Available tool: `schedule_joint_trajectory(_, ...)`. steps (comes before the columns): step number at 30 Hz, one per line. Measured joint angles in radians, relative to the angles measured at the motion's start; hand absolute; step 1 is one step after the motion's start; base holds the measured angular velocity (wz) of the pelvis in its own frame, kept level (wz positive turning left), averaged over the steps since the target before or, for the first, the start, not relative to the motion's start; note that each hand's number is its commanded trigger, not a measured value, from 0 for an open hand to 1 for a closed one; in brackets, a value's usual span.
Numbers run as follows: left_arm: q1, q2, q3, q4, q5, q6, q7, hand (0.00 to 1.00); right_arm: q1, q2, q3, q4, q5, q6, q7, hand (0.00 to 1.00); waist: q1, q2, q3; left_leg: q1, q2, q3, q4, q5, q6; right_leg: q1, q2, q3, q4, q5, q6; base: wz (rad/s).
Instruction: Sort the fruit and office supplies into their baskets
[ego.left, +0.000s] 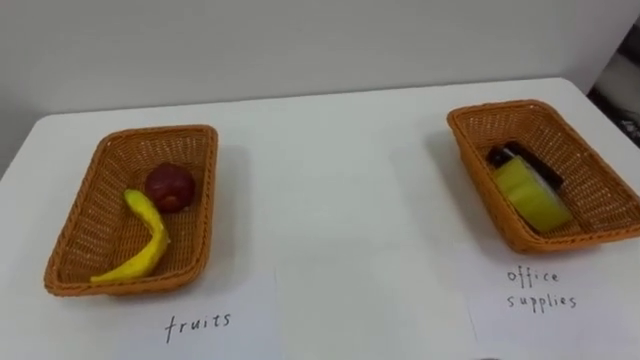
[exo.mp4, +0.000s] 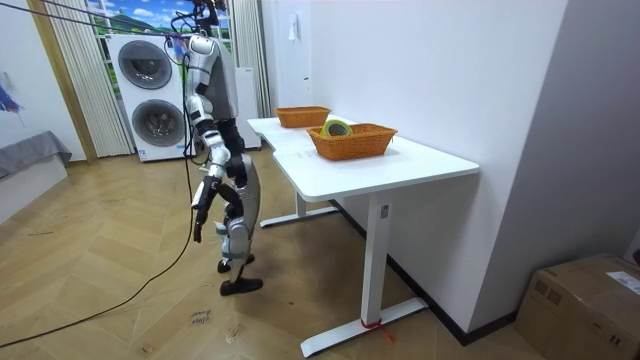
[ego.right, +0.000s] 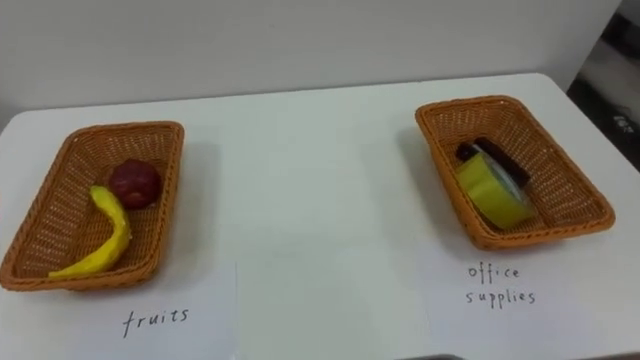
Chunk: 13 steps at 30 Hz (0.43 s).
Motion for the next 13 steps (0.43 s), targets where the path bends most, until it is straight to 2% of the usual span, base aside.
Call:
schedule_joint_trajectory(3,0.017,-0.012,-0.005,0.003,0.006,0.010,-0.001,0.00,-0.010,0.001,0.080,0.083,-0.009,0.036,0.135,0.00,0.004,0.003,0.0014,0.007,0.000,0.000,0.000,-0.001,0.000,0.007,-0.001,-0.001,-0.002,0.000,0.000,-0.01)
schedule_joint_trajectory(5,0.013,-0.014,-0.010,0.002,0.023,0.021,-0.008,0.00,-0.023,0.001,0.132,0.127,-0.073,0.062,0.213,0.00,0.024,0.005,0.0017,0.007,0.000,0.001,0.000,-0.002,0.000,0.006,-0.001,-0.001,-0.002,0.000,0.000,0.00)
schedule_joint_trajectory(7,0.012,-0.018,-0.013,0.011,0.045,0.026,-0.027,0.00,-0.040,0.000,0.169,0.171,-0.208,0.087,0.304,0.00,0.034,0.007,0.0022,0.007,0.000,0.001,0.000,-0.002,0.000,0.006,-0.001,-0.001,-0.002,0.000,0.000,0.00)
schedule_joint_trajectory(11,0.002,-0.023,-0.014,0.021,0.042,0.047,-0.044,0.00,-0.065,-0.003,0.252,0.197,-0.363,0.099,0.407,0.00,0.072,0.009,0.0025,0.014,0.001,0.008,-0.002,-0.002,-0.001,0.009,0.001,0.005,-0.003,0.000,0.000,-0.05)
schedule_joint_trajectory(13,-0.009,-0.023,-0.023,0.026,0.042,0.057,-0.047,0.00,-0.077,-0.003,0.305,0.207,-0.422,0.120,0.454,0.00,0.088,0.010,0.0033,0.015,0.002,0.007,-0.002,-0.002,-0.001,0.014,0.002,0.003,-0.009,0.000,-0.001,0.03)
